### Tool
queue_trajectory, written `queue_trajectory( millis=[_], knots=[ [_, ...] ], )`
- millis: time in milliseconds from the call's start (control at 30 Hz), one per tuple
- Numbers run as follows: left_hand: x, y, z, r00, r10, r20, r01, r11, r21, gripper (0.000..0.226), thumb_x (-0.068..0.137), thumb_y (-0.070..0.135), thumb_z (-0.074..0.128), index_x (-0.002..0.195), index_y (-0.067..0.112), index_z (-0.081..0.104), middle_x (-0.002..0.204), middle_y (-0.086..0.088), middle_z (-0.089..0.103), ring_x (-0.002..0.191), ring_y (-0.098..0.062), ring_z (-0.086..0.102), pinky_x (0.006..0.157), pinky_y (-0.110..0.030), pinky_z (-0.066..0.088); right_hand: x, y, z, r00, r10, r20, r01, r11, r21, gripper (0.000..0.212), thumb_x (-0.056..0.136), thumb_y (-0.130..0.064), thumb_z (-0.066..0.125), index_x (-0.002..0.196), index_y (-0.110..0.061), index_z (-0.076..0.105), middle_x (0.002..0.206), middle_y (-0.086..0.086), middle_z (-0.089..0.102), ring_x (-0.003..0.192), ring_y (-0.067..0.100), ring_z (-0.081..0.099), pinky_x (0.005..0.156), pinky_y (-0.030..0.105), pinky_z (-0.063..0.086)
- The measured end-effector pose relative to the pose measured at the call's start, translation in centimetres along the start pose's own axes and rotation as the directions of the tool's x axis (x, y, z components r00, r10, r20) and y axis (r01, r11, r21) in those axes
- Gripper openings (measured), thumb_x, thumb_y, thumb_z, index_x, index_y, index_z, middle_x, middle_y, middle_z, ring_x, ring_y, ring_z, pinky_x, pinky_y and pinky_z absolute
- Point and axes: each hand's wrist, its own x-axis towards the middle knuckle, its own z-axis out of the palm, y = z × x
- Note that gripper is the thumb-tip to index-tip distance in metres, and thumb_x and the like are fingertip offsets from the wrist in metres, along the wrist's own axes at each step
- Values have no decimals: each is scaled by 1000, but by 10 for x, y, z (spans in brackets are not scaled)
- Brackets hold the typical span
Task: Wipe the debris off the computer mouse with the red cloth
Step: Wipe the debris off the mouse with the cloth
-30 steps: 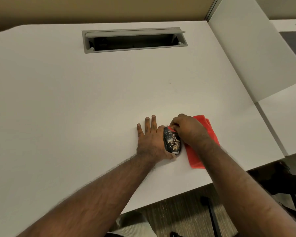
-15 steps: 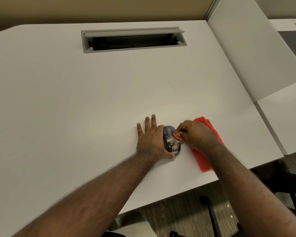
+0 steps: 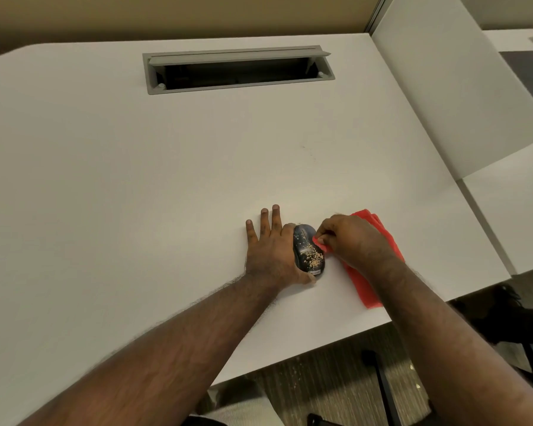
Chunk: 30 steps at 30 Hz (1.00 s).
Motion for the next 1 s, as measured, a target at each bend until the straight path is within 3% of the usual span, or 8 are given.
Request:
queue_trajectory(
  millis=[167,400,533,700,1000],
  knots=[
    [0,0,-1,1000,-1,12,1,1000,-2,120,55,76,75,151,25,24,165,-12,-13,150,-31,-19,118,-60,-10,10,-9,3,997,46,-54,-45,999,22,17,90,-17,57,97,-20,72,101,0,66,93,20,63,83,34,50],
    [1,-1,3,1000,0,-1,0,1000,3,119,55,80,72,150,25,25,165,-12,-13,150,-31,-18,118,-60,-9,7,-5,-11,988,57,141,-51,997,-52,13,89,-24,63,97,-24,73,101,-5,71,95,15,63,82,28,47],
    [2,-2,4,1000,3,-13,-3,1000,-4,120,54,80,73,150,26,26,166,-12,-10,151,-31,-17,118,-60,-8,22,-13,-6,996,81,31,-79,995,-58,15,90,-25,60,97,-25,73,103,-1,71,95,20,64,87,35,52],
    [2,-3,4,1000,5,-30,-5,1000,5,121,53,81,72,150,26,27,166,-12,-9,151,-31,-16,117,-59,-10,32,-18,1,996,71,-50,-74,996,-47,19,90,-20,57,98,-24,73,106,1,68,95,22,63,85,36,52],
    [1,-2,3,1000,4,-24,-3,1000,15,120,55,82,71,151,24,26,165,-14,-10,151,-32,-17,118,-61,-8,12,-4,-7,990,68,124,-63,997,-39,14,89,-23,63,99,-23,74,101,-5,71,93,14,62,80,26,44]
  ],
)
